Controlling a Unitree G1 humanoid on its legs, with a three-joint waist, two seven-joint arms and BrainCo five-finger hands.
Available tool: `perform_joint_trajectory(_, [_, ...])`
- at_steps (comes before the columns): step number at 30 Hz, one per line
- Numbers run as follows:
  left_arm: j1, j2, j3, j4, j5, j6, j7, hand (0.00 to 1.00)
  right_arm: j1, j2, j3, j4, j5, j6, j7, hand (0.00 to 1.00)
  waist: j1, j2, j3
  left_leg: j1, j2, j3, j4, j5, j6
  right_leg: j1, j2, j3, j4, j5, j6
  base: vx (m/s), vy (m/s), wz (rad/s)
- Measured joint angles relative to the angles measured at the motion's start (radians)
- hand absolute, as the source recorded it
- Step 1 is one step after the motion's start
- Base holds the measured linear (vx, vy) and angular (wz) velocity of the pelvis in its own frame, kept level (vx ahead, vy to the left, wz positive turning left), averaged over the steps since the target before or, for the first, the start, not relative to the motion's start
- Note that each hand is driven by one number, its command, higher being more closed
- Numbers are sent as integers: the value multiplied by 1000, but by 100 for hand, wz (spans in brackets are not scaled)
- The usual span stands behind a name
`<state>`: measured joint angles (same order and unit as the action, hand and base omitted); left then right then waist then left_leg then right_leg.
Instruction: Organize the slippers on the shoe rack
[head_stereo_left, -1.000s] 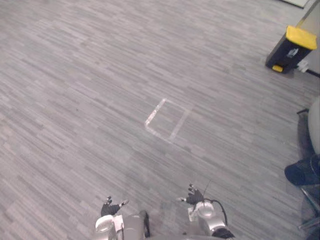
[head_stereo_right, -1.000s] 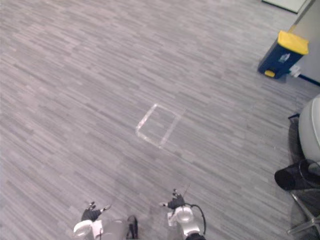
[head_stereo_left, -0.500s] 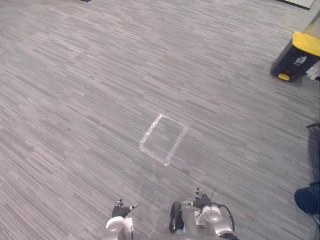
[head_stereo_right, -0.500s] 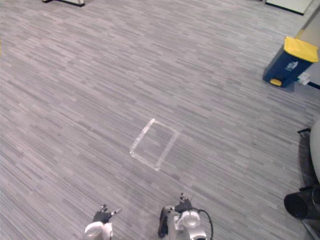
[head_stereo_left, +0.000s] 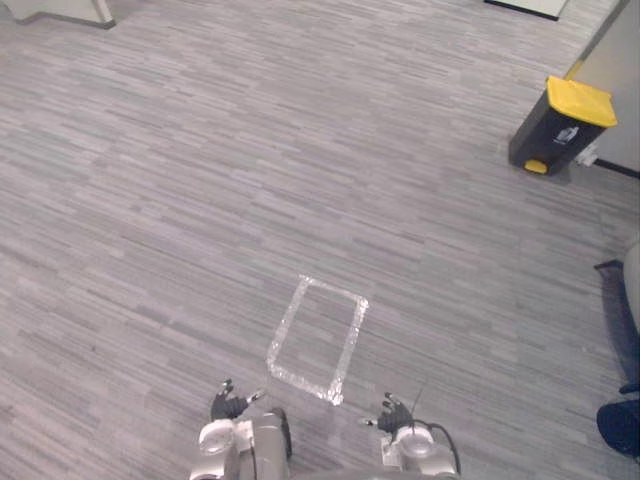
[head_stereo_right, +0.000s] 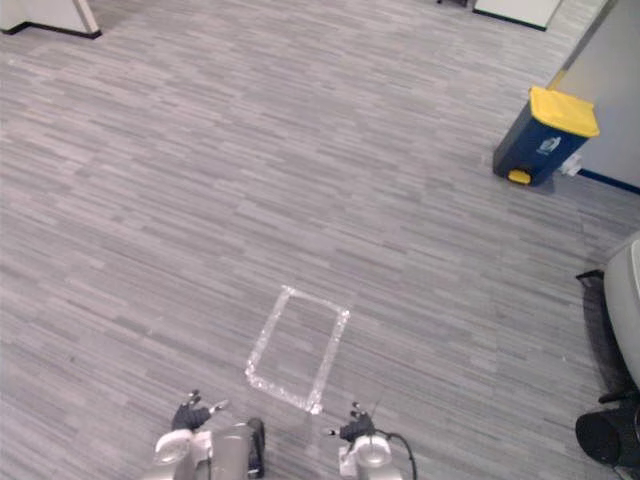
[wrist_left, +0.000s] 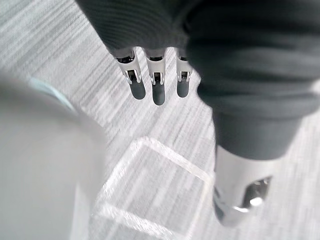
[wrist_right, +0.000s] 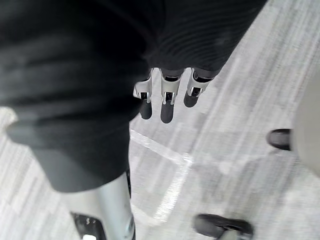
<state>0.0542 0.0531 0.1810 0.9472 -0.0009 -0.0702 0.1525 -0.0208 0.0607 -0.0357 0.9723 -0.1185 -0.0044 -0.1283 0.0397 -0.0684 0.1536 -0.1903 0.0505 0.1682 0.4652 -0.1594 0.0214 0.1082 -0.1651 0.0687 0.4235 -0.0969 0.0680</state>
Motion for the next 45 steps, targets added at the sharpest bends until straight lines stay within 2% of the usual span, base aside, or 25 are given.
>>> perform_joint_trajectory(3, [2, 11, -46, 23, 1, 10, -1, 0, 3, -5, 0, 4, 0, 6, 2, 0, -16, 8, 2, 116, -12, 16, -87, -69, 15, -127, -24, -22, 303, 73, 22, 281, 110, -35])
perform_joint_trajectory(5, [0, 27, -56, 50, 0, 20, 0, 0, -5, -1, 10, 23, 1, 8, 9, 0, -30, 0, 5, 227, -14, 30, -160, -107, 3, -245, -39, -124, 478, -118, -35, 243, 44, -36])
perform_joint_trajectory(6, [1, 26, -57, 50, 0, 21, 0, 0, -8, -2, 10, 23, 1, 8, 9, 0, -33, 2, 6, 242, -9, 31, -170, -107, 3, -252, -32, -148, 475, -138, -37, 285, -30, -18])
perform_joint_trajectory(7, [-1, 22, -65, 57, 2, 19, -1, 0, -8, -3, 10, 21, 1, 3, 9, 0, -42, 13, 5, 295, 22, 38, -205, -107, 2, -275, 7, -229, 395, -193, -42, 279, -71, -13])
perform_joint_trajectory(9, [1, 26, -85, 66, 10, 19, -2, 0, -9, -4, 13, 21, 1, -3, 8, 0, -43, 14, 4, 329, 45, 48, -230, -106, 1, -297, 48, -288, 218, -191, -42, 250, -73, -15])
perform_joint_trajectory(10, [2, 33, -93, 65, 19, 17, -3, 0, -7, -5, 14, 21, 1, -4, 7, 0, -44, 1, -2, 357, 35, 69, -262, -112, -31, -317, 68, -331, 4, -78, -45, 263, -78, -31])
perform_joint_trajectory(11, [-4, 31, -90, 79, 20, 20, -2, 0, -10, -20, 20, 19, 0, -3, 8, 0, -49, -3, -8, 384, 23, 66, -282, -126, -62, -318, 82, -337, -81, 36, -100, 328, -74, -53])
perform_joint_trajectory(12, [-5, 21, -91, 86, 20, 21, -3, 0, -22, -34, 21, 21, 0, -7, 8, 0, -47, 29, -14, 386, 44, 73, -285, -121, -68, -312, 103, -343, -104, 56, -115, 243, -44, -51])
perform_joint_trajectory(14, [3, -3, -92, 86, 25, 19, -4, 0, -22, -52, 16, 30, 0, -7, 5, 0, -55, 63, -16, 391, 56, 70, -288, -120, -70, -313, 128, -332, -117, 41, -118, 230, -74, -46])
perform_joint_trajectory(16, [-6, -12, -92, 88, 40, 20, -7, 0, -21, -60, -4, 25, 1, -4, 5, 0, -57, 68, -10, 398, 62, 67, -275, -112, -84, -305, 136, -333, -112, 18, -124, 198, -96, -25])
perform_joint_trajectory(19, [-3, -20, -51, 58, 49, 20, -24, 0, 10, -55, -29, -6, 1, -2, 2, 0, -62, 58, -3, 309, 107, 42, 65, -108, -102, -217, 155, -332, -151, -55, -104, 163, -110, -8])
perform_joint_trajectory(20, [9, -41, -18, 16, 49, 18, -23, 0, 28, -60, -27, -30, 1, 0, 2, 0, -53, 81, -4, 206, 172, 21, 338, -26, -144, -161, 186, -322, -183, -62, -110, 181, 19, -54])
perform_joint_trajectory(21, [34, -47, 0, -3, 49, 16, -22, 0, 37, -60, -17, -42, 3, 6, -1, 0, -46, 85, -3, 140, 212, 14, 501, 23, -142, -123, 206, -292, -193, -71, -125, 226, 66, -66])
perform_joint_trajectory(23, [47, -46, 14, -16, 47, 17, -22, 0, 40, -52, -18, -54, 4, 8, -2, 0, -44, 81, -8, 86, 225, 23, 558, -62, -110, -93, 215, -238, -193, -82, -134, 255, 65, -77])
perform_joint_trajectory(25, [47, -48, 19, -23, 44, 15, -21, 0, 39, -49, -23, -43, 5, 11, -4, 0, -34, 72, -9, 48, 198, 25, 425, -141, -80, -73, 210, -153, -205, -80, -133, 302, 89, -107])
perform_joint_trajectory(27, [47, -48, 19, -23, 44, 14, -21, 0, 37, -45, -24, -41, 8, 13, -5, 0, -31, 70, -9, 30, 168, -24, 284, -169, -88, -73, 203, -94, -205, -81, -121, 213, 163, -107])
perform_joint_trajectory(29, [36, -41, 17, -7, 44, 10, -20, 0, 31, -40, -39, -33, 9, 12, -8, 0, -30, 63, -7, 30, 56, -270, -6, -152, -118, -76, 174, 30, -194, -102, -76, 290, 371, -160])
perform_joint_trajectory(30, [35, -42, 16, 0, 43, 9, -20, 0, 31, -43, -39, -31, 9, 11, -9, 0, -31, 68, -10, 39, 31, -366, -82, -116, -135, -91, 169, 79, -181, -113, -53, 278, 421, -186])
perform_joint_trajectory(31, [35, -40, 16, 15, 38, 7, -20, 0, 28, -45, -40, -19, 9, 9, -8, 0, -28, 74, -16, 65, 7, -373, -90, -50, -147, -97, 165, 143, -169, -118, -22, 245, 378, -158])
perform_joint_trajectory(35, [25, 0, -2, 40, 43, 9, -20, 0, 24, -5, -40, 7, 0, 14, -3, 0, -29, 25, -41, 94, 1, -195, -95, -70, -95, -110, 115, 195, -198, -55, -10, 231, 351, -116])
perform_joint_trajectory(37, [12, 4, -5, 59, 51, 11, -21, 0, 23, 0, -39, 6, -1, 17, 0, 0, -30, 23, -43, 121, 0, -113, -100, -82, -75, -127, 99, 204, -209, -21, 6, 146, 266, -132])
perform_joint_trajectory(39, [3, 3, -7, 77, 58, 12, -21, 0, 20, 0, -39, 8, -1, 22, 3, 0, -30, 28, -40, 156, 7, -6, -132, -84, -69, -165, 86, 150, -182, 0, 4, 92, 187, -122])
perform_joint_trajectory(40, [1, 3, -15, 81, 58, 13, -21, 0, 18, 0, -39, 10, -2, 22, 4, 0, -30, 35, -36, 175, 14, 45, -149, -81, -62, -194, 73, 64, -138, -3, -2, 56, 117, -119])
perform_joint_trajectory(42, [1, 10, -49, 91, 57, 16, -22, 0, 5, -4, -36, 26, -13, 21, 9, 0, -32, 39, -33, 229, 14, 146, -177, -79, -58, -229, 23, -236, -65, -27, -39, 52, 78, -144])
perform_joint_trajectory(45, [-10, 4, -72, 115, 57, 16, -21, 0, -4, -29, -16, 48, -39, 18, 11, 0, -31, 55, -33, 282, 3, 150, -227, -75, -51, -224, 19, -401, -114, -23, -55, 73, -58, -125])
